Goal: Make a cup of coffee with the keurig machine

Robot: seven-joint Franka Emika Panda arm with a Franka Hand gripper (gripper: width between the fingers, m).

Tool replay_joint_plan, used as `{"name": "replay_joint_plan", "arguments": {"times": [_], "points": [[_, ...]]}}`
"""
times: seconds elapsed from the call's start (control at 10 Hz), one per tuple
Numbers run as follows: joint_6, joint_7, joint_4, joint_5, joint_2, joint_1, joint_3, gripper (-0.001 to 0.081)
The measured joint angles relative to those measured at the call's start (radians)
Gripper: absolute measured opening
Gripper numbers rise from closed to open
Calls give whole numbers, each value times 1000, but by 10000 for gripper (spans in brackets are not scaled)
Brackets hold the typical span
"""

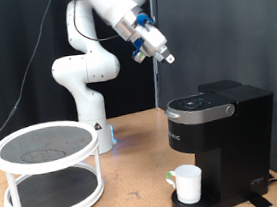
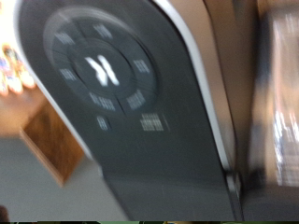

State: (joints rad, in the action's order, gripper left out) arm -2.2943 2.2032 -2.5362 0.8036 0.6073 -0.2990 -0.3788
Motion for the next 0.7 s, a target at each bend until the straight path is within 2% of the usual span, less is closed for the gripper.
{"name": "replay_joint_plan", "arguments": {"times": [0.1, 0.2, 0.4, 0.5, 0.7], "points": [[-11, 53, 34, -79, -20, -32, -51, 734], [-13, 76, 64, -118, -52, -60, -76, 734], [-32, 74, 56, -98, -49, -59, -79, 734], [-44, 67, 57, -116, -49, -59, -88, 734], [-4, 73, 97, -250, -63, -73, -122, 734]]}}
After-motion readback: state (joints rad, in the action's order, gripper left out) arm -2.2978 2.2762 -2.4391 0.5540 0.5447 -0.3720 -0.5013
